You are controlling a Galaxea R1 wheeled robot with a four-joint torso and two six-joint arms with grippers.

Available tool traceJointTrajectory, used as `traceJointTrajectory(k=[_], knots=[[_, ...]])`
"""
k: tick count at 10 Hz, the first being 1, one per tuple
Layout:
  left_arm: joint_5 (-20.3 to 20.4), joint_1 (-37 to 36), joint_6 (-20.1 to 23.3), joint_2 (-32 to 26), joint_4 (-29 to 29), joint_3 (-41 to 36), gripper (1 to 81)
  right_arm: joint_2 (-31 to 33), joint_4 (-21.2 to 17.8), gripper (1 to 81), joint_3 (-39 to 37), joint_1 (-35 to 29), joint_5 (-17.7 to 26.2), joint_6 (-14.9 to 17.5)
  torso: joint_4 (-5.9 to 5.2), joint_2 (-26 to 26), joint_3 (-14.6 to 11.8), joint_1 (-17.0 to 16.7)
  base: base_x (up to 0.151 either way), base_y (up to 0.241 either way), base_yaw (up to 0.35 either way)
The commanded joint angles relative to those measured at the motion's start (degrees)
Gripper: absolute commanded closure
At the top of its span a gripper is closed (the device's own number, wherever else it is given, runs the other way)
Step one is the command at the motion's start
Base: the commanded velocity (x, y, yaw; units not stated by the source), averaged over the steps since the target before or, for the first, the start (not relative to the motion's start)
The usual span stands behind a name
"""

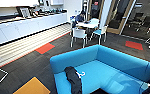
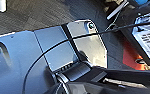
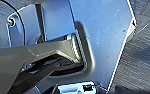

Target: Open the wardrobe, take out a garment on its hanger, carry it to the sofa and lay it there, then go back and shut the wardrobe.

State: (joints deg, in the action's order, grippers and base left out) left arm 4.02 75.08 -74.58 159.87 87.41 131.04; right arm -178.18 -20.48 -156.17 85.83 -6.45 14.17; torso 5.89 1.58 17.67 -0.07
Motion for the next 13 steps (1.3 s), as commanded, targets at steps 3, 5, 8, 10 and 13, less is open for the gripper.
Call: traceJointTrajectory(k=[3,5,8,10,13], knots=[[-1.12,-1.73,1.11,-0.16,0.31,-0.87,1.0,-0.36,0.0,1.0,0.44,-0.7,4.08,0.25,0.0,0.05,0.0,0.07,0.0,0.0,0.0],[-1.21,-1.47,1.19,0.28,0.22,-0.52,1.0,-0.36,0.0,1.0,0.44,-0.7,3.99,0.25,0.0,0.02,0.0,0.07,0.0,0.0,0.0],[-1.12,-0.33,1.19,3.08,0.31,5.62,1.0,-0.36,0.0,1.0,0.44,-0.79,3.99,0.25,0.0,0.02,0.0,0.07,0.0,0.0,0.0],[-1.03,0.29,1.37,4.15,0.31,7.31,1.0,-0.36,0.0,1.0,0.44,-0.7,3.9,0.25,0.0,0.02,0.0,0.07,0.0,0.0,0.0],[-0.86,0.38,1.37,3.97,0.04,7.39,1.0,-0.36,0.0,1.0,0.44,-0.7,3.99,0.25,0.0,0.02,0.0,0.07,0.0,0.0,0.028]])
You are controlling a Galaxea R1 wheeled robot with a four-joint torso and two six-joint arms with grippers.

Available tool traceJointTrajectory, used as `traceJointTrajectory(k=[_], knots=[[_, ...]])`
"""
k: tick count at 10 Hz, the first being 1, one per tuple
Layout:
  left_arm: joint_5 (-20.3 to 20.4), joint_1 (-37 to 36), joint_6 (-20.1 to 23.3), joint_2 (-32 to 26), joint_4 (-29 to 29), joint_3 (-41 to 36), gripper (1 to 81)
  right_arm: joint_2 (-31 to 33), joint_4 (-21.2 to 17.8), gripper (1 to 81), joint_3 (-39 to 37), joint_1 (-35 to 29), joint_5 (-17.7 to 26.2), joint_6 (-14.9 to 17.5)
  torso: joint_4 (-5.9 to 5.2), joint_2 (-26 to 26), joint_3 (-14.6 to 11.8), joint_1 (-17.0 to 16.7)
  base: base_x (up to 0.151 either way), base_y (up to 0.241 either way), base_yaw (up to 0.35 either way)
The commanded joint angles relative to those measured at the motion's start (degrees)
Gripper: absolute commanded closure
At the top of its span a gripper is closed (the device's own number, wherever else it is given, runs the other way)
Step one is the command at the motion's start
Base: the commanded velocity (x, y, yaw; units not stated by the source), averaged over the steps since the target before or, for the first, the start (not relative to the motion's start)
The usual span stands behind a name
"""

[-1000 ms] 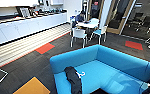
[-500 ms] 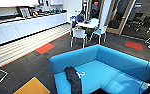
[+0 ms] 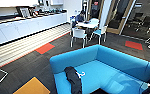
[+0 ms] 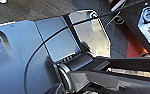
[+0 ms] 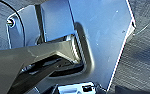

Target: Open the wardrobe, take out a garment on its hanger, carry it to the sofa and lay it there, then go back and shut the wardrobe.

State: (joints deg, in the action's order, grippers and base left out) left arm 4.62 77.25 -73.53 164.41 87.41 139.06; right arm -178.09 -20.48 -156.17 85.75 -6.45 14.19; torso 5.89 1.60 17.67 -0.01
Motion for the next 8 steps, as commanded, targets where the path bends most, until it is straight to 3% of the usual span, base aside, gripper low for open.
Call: traceJointTrajectory(k=[1,8], knots=[[-1.46,-1.88,0.32,-0.49,-0.13,-0.28,1.0,-0.45,0.0,1.0,0.44,-0.62,3.99,0.22,0.0,0.0,0.0,0.01,0.0,0.0,0.181],[-1.46,-1.62,0.32,-0.13,0.04,0.69,1.0,-0.45,0.0,1.0,0.44,-0.62,3.9,0.22,0.0,0.0,0.0,0.01,0.0,0.0,0.23]])
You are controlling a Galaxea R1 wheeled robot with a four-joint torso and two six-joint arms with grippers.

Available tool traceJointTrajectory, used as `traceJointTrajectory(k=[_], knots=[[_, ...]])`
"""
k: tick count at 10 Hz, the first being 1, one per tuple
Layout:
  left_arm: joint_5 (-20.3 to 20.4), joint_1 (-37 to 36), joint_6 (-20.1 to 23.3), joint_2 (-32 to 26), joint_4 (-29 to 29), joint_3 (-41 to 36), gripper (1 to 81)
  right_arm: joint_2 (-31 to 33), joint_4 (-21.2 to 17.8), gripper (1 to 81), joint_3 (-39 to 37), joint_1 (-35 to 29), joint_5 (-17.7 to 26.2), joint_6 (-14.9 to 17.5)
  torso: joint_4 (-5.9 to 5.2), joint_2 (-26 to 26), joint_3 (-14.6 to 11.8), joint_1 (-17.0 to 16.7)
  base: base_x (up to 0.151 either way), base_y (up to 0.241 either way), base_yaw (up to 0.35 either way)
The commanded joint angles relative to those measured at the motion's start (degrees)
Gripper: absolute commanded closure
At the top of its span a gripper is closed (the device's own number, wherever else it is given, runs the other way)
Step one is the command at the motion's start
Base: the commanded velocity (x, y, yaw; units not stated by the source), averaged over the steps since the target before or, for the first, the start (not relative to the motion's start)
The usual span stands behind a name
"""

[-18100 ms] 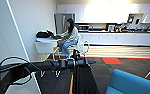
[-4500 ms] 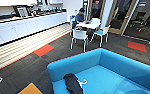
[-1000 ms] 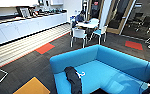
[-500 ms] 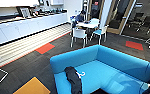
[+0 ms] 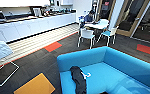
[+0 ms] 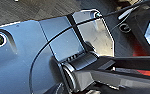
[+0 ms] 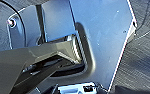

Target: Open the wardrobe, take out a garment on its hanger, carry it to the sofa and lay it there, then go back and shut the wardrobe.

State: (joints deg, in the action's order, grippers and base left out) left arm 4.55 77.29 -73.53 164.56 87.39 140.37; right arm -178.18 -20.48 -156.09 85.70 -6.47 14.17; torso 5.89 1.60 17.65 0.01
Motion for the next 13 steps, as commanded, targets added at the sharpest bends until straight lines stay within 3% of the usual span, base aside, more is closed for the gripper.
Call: traceJointTrajectory(k=[1,4,8,13], knots=[[-1.47,-1.48,0.32,-0.19,0.06,-0.54,1.0,-0.36,0.0,1.0,0.36,-0.57,3.92,0.25,0.0,0.0,0.0,0.0,0.0,0.0,0.221],[-1.56,-0.69,0.32,0.42,0.14,-0.02,1.0,-0.45,0.09,1.0,0.36,-0.74,3.93,0.34,0.0,0.0,0.0,0.0,0.0,0.0,0.218],[-1.38,0.54,1.02,4.29,0.32,6.32,1.0,-0.45,0.09,1.0,0.36,-0.74,3.92,0.51,0.0,0.0,0.0,0.0,0.0,0.0,0.217],[-1.73,1.69,1.2,4.46,0.32,6.4,1.0,-0.45,0.09,1.0,0.36,-0.74,4.01,0.6,0.0,0.0,0.0,0.0,0.0,0.0,0.217]])
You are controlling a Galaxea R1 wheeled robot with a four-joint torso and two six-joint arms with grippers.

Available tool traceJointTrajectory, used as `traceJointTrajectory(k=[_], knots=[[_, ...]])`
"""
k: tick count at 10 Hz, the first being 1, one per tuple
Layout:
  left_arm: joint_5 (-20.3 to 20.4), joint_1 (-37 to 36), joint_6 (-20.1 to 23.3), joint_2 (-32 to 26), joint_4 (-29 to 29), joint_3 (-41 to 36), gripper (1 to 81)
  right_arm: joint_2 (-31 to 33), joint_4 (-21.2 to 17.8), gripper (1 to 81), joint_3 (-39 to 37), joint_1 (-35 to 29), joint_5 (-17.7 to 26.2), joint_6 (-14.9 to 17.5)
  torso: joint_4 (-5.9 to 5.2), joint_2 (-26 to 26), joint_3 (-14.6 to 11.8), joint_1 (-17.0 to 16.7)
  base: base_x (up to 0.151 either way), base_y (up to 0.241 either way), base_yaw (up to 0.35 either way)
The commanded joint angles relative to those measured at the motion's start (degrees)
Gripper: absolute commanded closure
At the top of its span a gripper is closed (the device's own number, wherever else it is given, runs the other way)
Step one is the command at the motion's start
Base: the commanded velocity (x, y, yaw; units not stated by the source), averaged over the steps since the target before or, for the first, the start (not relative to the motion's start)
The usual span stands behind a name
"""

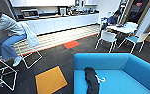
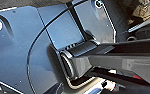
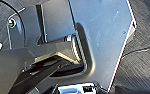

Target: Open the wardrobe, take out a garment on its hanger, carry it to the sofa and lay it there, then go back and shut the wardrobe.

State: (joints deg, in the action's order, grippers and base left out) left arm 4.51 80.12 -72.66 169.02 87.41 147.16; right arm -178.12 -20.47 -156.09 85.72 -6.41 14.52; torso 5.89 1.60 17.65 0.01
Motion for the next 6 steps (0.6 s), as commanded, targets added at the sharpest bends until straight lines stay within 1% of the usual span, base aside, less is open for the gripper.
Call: traceJointTrajectory(k=[1,6], knots=[[-1.7,-0.87,0.32,0.0,0.31,-0.39,1.0,-0.51,0.08,1.0,0.36,-0.77,3.87,0.25,0.0,0.0,0.0,0.0,0.0,0.0,0.218],[-1.87,0.27,0.85,0.27,1.01,-0.39,1.0,-0.51,0.08,1.0,0.36,-0.86,3.95,0.33,0.0,0.0,0.0,0.0,0.0,0.0,0.237]])
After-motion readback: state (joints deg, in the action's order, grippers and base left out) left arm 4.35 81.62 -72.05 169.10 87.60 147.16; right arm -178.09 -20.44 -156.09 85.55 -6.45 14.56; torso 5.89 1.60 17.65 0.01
